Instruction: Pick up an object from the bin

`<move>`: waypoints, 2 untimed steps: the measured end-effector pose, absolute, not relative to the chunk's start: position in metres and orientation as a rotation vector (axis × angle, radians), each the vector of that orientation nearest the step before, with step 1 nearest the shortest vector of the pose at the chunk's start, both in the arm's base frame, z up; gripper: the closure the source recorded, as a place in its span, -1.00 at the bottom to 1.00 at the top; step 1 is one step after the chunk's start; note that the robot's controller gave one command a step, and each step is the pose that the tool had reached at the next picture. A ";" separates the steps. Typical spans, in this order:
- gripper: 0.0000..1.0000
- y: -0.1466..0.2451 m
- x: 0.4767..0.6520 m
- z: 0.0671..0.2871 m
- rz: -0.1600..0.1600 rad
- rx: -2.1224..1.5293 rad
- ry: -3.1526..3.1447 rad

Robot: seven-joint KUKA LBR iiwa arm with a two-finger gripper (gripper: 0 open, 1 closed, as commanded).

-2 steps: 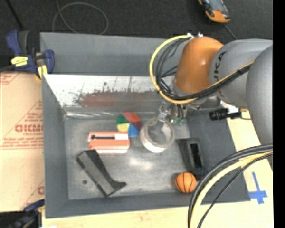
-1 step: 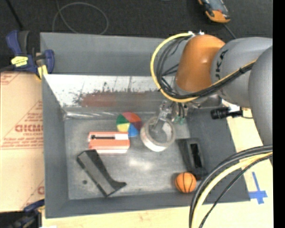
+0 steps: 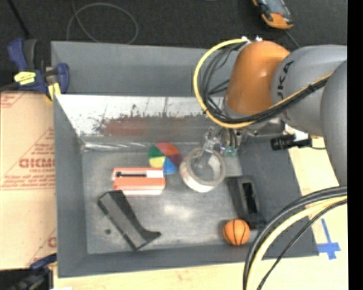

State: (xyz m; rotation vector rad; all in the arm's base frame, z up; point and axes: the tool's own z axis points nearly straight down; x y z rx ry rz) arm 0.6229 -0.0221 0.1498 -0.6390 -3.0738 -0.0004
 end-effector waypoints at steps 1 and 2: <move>1.00 -0.022 0.623 0.167 0.000 -0.637 -3.073; 1.00 -0.022 0.624 0.184 -0.001 -0.637 -3.078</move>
Offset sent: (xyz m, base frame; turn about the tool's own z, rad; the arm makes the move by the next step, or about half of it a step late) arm 0.0000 0.0000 0.0085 0.0000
